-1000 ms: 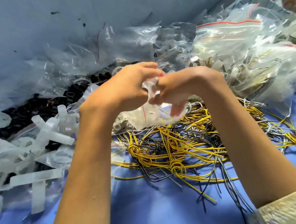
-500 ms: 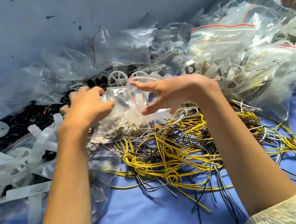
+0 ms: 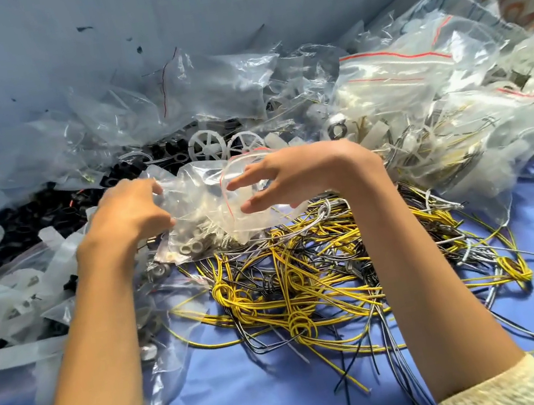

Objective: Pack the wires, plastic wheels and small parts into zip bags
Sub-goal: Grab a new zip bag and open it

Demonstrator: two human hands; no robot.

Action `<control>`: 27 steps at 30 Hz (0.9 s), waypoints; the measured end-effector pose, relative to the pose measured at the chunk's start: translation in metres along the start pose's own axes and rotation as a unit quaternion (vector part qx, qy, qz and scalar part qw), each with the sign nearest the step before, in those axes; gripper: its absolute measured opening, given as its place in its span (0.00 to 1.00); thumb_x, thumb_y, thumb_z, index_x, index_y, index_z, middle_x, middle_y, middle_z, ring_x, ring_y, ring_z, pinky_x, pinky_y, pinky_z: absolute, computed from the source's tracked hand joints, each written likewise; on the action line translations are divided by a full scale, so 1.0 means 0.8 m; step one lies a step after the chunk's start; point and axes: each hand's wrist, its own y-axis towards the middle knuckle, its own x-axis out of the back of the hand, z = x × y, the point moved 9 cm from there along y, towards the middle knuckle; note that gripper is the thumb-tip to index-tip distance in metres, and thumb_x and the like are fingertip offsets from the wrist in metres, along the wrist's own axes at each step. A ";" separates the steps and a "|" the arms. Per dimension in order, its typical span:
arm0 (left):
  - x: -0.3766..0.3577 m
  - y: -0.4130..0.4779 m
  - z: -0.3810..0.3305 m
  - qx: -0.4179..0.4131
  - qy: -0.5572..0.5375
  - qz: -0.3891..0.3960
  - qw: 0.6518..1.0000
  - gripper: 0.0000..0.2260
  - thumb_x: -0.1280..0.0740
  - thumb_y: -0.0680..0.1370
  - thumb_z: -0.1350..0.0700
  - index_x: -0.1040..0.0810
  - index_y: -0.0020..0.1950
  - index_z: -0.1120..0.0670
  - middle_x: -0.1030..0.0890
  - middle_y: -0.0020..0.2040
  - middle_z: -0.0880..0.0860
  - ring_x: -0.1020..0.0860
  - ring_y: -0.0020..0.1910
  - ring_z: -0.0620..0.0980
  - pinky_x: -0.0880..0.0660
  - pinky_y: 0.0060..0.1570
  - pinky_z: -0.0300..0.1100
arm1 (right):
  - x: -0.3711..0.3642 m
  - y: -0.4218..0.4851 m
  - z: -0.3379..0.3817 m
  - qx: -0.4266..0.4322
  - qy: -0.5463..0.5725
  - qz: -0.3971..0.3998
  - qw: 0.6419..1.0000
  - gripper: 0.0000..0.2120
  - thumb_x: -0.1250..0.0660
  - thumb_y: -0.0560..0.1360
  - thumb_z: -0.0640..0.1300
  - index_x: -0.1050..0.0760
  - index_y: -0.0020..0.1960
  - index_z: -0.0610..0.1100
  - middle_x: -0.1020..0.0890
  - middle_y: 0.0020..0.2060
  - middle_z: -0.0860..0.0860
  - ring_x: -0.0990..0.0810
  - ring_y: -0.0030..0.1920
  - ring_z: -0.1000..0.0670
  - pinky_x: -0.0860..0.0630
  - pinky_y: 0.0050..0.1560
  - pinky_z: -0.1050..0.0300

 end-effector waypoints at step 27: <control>-0.041 0.011 0.048 0.058 -0.091 0.127 0.986 0.33 0.31 0.71 0.70 0.33 0.70 0.46 0.26 0.46 0.53 0.23 0.35 0.54 0.24 0.26 0.43 | 0.004 0.020 -0.012 0.008 -0.051 0.003 0.999 0.25 0.39 0.76 0.61 0.36 0.72 0.61 0.31 0.71 0.56 0.30 0.67 0.54 0.39 0.53 0.65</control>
